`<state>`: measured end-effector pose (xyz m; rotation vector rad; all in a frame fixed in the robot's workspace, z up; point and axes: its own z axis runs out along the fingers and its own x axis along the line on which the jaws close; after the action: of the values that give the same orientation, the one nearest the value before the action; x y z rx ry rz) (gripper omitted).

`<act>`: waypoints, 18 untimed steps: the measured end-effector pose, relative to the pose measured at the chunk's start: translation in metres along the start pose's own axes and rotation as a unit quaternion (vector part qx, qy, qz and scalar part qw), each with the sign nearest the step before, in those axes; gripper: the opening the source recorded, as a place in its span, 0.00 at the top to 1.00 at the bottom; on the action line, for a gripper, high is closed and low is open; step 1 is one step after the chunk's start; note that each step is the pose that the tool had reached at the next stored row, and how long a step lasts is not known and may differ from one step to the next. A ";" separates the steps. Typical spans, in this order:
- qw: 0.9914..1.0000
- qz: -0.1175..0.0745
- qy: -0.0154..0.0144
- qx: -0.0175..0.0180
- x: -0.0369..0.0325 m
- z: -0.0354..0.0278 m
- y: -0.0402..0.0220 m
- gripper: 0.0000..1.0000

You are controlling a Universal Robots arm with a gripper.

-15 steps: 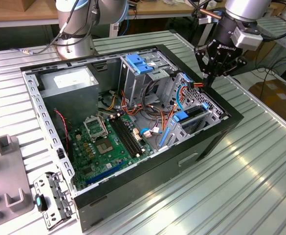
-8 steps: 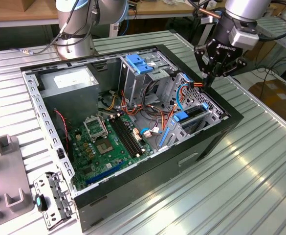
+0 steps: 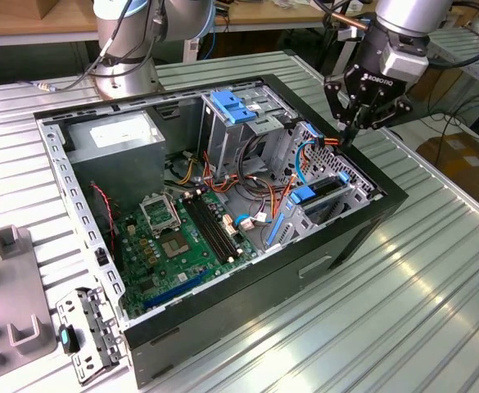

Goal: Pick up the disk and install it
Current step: 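Insert the first disk wire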

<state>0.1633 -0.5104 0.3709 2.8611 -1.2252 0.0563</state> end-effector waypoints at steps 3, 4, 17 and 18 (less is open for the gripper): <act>1.000 0.000 0.000 0.000 0.0000 0.0000 0.0001 0.83; 1.000 0.000 0.000 0.000 0.0000 0.0000 0.0001 0.83; 0.999 0.033 0.000 -0.002 -0.0002 0.0000 0.0003 0.83; 0.999 0.034 0.000 -0.002 -0.0002 0.0000 0.0002 0.83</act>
<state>0.1630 -0.5104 0.3709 2.8166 -1.3215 0.0548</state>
